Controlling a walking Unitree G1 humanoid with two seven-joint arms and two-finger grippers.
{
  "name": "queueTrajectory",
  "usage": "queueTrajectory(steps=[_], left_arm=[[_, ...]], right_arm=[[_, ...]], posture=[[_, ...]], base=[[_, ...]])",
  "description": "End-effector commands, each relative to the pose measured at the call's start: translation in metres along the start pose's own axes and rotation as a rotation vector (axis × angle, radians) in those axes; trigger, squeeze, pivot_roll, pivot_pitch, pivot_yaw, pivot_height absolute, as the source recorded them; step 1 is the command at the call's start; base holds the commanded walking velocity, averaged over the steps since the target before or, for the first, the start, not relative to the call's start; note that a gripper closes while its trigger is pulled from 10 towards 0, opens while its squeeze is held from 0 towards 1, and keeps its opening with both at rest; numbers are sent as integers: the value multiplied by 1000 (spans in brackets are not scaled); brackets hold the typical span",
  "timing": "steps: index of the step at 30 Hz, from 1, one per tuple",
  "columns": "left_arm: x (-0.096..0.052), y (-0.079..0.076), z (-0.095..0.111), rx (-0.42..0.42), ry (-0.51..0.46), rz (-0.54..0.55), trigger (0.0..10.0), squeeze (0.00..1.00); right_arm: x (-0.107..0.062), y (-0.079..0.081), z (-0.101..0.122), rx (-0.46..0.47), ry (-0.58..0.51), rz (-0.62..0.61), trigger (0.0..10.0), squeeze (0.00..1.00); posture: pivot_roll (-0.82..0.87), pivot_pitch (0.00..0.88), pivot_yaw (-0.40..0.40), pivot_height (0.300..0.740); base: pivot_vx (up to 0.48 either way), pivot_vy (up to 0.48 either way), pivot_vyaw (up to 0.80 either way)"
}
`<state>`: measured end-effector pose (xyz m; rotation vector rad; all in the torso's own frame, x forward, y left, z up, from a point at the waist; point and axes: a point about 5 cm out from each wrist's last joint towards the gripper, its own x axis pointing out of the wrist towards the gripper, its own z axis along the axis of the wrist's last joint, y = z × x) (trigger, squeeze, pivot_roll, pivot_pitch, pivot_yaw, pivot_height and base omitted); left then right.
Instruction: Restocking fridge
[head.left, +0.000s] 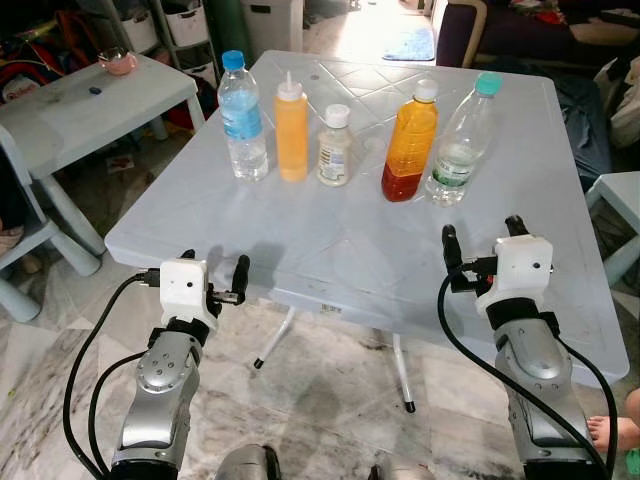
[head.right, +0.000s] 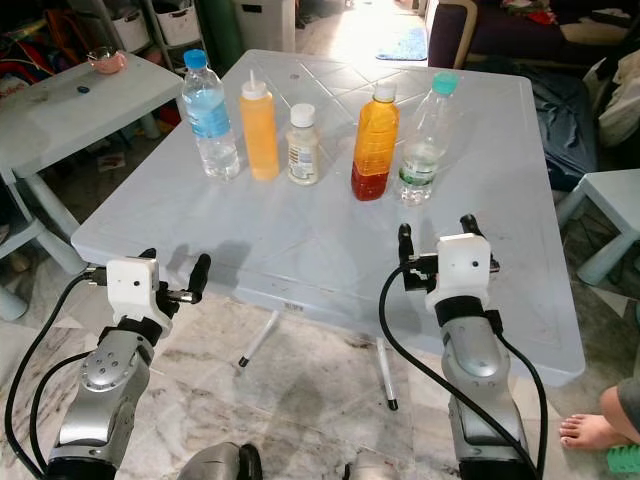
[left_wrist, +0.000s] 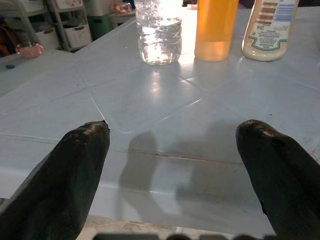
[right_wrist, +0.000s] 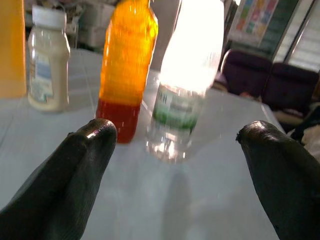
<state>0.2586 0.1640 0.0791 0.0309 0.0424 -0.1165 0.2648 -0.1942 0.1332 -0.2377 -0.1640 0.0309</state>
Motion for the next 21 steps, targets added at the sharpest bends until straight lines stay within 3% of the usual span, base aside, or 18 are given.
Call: queueTrajectory(steps=[1,10,17,21], left_arm=[[-1,3,4,21,-7,-4,10000,0],[-2,3,5,35,-3,-17,10000,0],[7,6,14,50,-24,-29,10000,0],[3,9,17,55,-22,-48,10000,0]], right_arm=[[5,0,8,-8,-42,3,10000,0],[31,1,39,-3,-141,28,10000,0],[70,9,60,-32,-209,75,10000,0],[84,7,70,-51,-230,49,10000,0]], posture=[[-99,70,37,740],[-83,83,53,740],[-46,89,69,740],[-14,88,79,740]], base=[[0,0,0],[0,0,0],[0,0,0],[0,0,0]])
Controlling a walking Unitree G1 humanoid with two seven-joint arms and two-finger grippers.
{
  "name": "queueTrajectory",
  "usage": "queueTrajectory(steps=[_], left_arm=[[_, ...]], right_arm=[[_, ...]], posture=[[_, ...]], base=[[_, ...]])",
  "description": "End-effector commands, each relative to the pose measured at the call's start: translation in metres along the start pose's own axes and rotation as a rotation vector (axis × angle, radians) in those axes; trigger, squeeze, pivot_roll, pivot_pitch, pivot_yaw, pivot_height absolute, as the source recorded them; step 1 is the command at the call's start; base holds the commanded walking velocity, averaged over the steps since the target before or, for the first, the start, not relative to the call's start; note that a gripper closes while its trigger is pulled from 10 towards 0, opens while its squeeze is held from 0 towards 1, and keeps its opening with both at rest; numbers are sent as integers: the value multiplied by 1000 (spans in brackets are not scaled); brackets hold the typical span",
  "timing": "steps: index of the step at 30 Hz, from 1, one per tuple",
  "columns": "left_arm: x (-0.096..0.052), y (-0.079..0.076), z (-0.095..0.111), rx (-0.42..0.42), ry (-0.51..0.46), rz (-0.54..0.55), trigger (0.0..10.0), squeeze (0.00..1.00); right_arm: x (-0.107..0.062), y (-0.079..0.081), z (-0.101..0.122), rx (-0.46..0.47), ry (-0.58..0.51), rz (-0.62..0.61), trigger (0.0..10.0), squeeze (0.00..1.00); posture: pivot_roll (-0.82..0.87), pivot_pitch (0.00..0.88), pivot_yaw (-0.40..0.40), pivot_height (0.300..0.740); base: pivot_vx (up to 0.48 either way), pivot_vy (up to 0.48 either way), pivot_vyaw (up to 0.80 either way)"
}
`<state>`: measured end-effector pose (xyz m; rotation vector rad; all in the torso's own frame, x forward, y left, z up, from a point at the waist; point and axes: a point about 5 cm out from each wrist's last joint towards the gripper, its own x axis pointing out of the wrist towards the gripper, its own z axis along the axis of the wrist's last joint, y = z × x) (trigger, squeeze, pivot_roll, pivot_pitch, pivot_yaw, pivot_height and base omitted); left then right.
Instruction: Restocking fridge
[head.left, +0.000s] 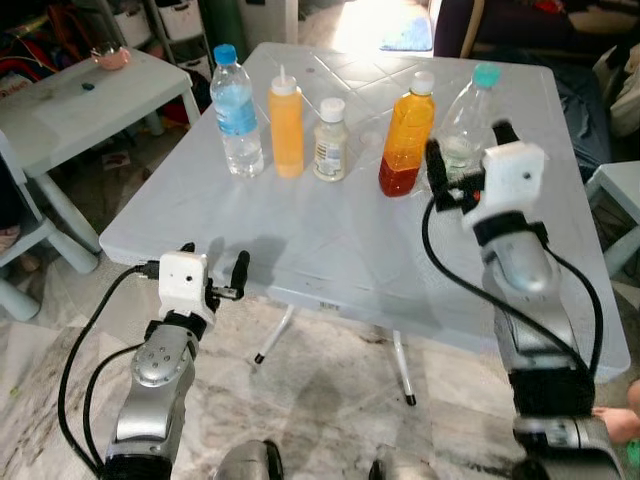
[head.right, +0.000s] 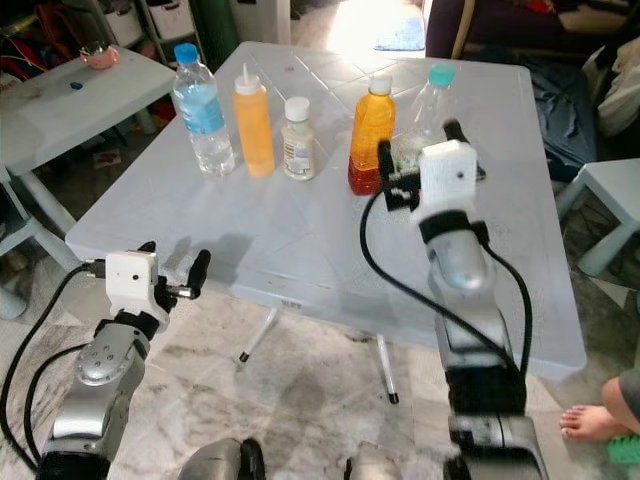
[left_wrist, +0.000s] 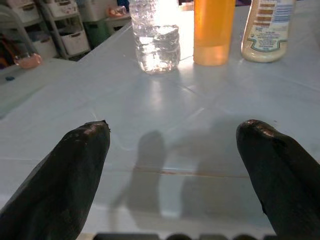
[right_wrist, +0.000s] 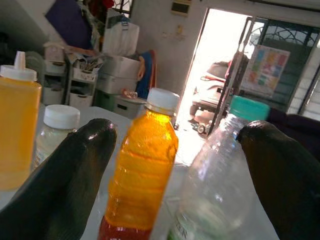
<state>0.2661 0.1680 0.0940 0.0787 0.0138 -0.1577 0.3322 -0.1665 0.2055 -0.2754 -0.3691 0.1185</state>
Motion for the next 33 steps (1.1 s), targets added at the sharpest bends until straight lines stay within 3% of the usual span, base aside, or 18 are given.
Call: queueTrajectory(steps=[1,12,33], left_arm=[[-4,3,2,5,4,-9,10000,0],[-9,16,6,45,15,-12,10000,0],[-14,22,11,75,36,-29,10000,0]], right_arm=[[6,-2,4,-17,-16,-15,10000,0],[31,-19,12,-6,-52,-101,10000,0],[52,-50,14,-27,-78,-211,10000,0]], posture=[[-14,88,79,740],[33,103,110,740],[77,107,132,740]], base=[[0,0,0],[0,0,0],[0,0,0]])
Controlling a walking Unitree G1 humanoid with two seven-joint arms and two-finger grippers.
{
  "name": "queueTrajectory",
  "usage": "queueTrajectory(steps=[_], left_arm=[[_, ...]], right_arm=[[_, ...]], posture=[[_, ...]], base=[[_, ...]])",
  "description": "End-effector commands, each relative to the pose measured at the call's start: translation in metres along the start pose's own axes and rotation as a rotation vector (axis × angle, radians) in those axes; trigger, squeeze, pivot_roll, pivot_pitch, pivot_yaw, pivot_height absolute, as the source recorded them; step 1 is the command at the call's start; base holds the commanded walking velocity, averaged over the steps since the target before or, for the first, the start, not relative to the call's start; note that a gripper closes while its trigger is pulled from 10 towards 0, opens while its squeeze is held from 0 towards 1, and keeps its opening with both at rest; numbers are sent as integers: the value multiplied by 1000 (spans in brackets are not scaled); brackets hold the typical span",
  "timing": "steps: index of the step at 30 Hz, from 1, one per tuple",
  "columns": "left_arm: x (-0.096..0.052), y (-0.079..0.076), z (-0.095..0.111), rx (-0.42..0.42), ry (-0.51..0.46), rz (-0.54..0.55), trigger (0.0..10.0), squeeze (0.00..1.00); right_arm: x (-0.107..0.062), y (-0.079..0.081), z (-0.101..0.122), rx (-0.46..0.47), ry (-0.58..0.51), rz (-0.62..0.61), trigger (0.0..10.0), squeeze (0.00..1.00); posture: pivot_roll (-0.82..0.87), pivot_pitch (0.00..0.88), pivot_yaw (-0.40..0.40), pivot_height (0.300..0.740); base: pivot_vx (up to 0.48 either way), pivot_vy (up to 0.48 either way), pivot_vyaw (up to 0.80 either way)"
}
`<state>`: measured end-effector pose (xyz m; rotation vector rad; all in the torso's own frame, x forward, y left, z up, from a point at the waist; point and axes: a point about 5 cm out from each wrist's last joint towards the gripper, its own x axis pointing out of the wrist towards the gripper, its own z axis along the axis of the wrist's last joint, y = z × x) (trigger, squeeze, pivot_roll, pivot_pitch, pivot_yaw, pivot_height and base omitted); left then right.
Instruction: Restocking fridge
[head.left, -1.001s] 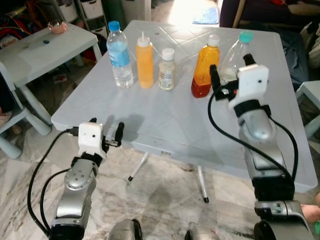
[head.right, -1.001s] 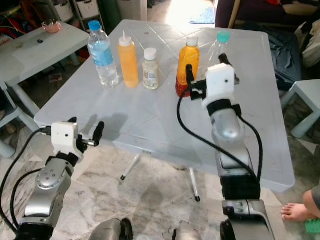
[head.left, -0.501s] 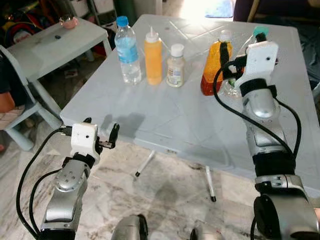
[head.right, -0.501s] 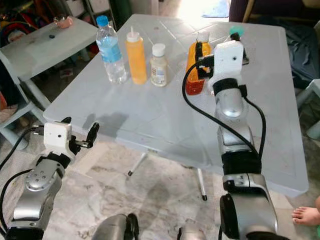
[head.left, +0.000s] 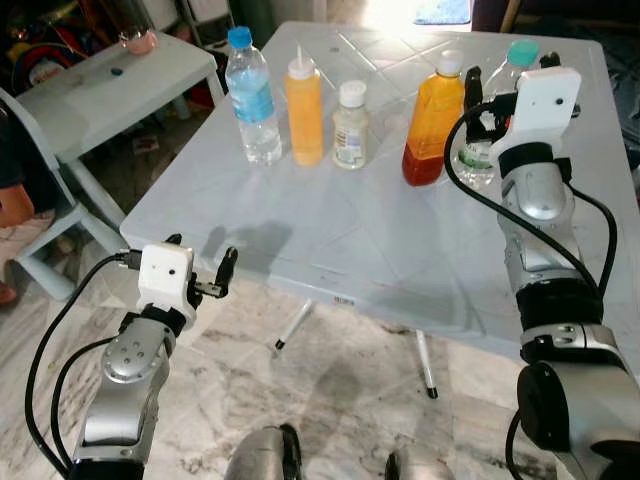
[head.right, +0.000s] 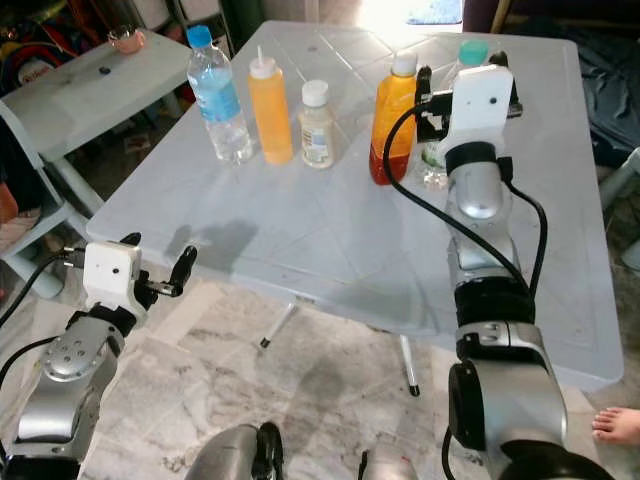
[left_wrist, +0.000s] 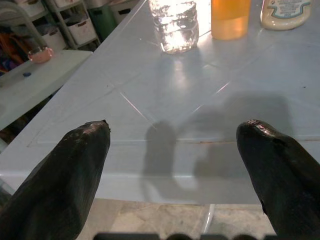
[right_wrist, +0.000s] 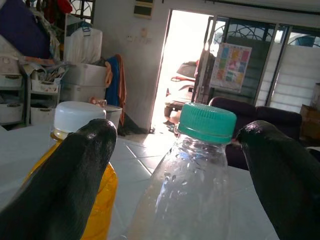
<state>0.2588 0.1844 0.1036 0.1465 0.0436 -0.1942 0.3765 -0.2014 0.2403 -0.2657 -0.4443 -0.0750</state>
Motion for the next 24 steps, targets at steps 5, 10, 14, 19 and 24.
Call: queueTrajectory(steps=[5,10,14,19,24], left_arm=[[-5,6,4,10,1,2,10000,0],[-6,8,3,15,8,-6,10000,0],[-6,7,3,17,10,-9,10000,0],[-6,5,3,14,14,-13,10000,0],[-6,4,2,6,11,-14,10000,0]], right_arm=[[11,-7,8,6,-26,-20,10000,0],[18,-10,9,2,-27,-12,10000,0],[22,-15,10,10,-25,-31,8824,0],[23,-21,8,11,-23,-58,0,0],[21,-23,3,25,-12,-73,235,0]], posture=[[84,107,134,740],[85,107,138,740],[86,106,138,740],[86,112,138,740],[82,114,139,740]], base=[[0,0,0],[0,0,0],[0,0,0],[0,0,0],[0,0,0]])
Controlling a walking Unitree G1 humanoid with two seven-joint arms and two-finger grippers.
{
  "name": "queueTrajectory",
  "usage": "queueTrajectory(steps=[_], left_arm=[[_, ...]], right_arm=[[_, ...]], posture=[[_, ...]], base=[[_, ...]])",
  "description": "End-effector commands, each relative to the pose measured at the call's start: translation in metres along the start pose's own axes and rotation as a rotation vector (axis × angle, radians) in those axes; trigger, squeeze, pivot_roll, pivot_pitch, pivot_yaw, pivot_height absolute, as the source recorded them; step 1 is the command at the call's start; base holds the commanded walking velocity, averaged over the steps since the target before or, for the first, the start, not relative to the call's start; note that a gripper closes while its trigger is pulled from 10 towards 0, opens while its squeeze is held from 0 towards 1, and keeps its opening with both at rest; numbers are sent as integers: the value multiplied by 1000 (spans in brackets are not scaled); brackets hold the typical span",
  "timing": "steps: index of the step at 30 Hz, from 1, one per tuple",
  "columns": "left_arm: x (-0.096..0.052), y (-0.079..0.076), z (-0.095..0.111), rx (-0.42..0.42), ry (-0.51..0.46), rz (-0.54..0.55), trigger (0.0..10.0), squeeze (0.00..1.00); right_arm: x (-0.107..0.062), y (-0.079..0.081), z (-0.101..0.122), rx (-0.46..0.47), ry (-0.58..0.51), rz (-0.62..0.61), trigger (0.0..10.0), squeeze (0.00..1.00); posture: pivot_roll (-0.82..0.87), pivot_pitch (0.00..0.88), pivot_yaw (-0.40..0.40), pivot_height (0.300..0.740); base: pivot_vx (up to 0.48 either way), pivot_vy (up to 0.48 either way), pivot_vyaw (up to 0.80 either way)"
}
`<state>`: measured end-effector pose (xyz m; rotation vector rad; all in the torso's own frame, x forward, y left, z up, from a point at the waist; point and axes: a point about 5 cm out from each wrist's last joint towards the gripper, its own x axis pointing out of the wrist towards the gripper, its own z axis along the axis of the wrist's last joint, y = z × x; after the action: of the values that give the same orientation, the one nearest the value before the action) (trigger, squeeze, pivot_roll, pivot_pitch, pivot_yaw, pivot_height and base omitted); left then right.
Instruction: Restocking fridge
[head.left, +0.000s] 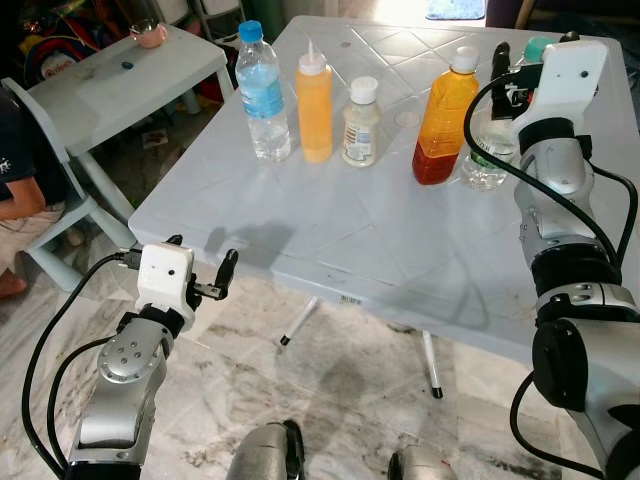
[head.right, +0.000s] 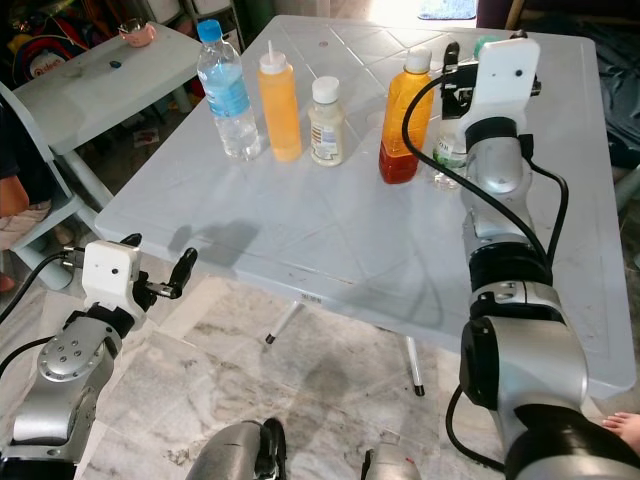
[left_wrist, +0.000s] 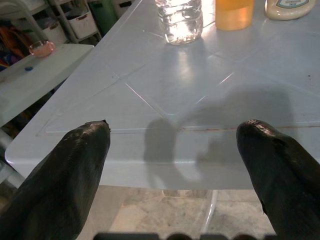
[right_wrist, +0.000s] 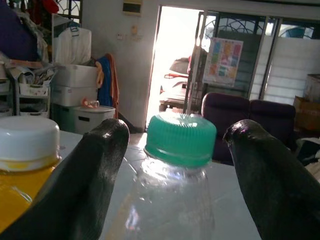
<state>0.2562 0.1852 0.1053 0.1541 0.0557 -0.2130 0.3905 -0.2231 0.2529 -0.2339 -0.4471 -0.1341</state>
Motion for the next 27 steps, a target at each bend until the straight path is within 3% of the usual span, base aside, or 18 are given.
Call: queueTrajectory(steps=[1,18,24,27], left_arm=[[-3,3,1,-1,0,5,10000,0],[-1,2,0,5,2,14,10000,0],[1,0,-1,5,-1,22,10000,0],[4,-1,0,10,-4,28,10000,0]], right_arm=[[2,-1,3,9,-17,-11,235,0],[0,-5,-2,32,2,-47,0,0],[-2,12,6,41,-33,-6,0,0],[-11,31,1,68,-5,38,0,0]], posture=[[82,114,139,740],[72,108,139,740],[61,107,123,740],[43,114,124,740]], base=[[0,0,0],[0,0,0],[0,0,0],[0,0,0]])
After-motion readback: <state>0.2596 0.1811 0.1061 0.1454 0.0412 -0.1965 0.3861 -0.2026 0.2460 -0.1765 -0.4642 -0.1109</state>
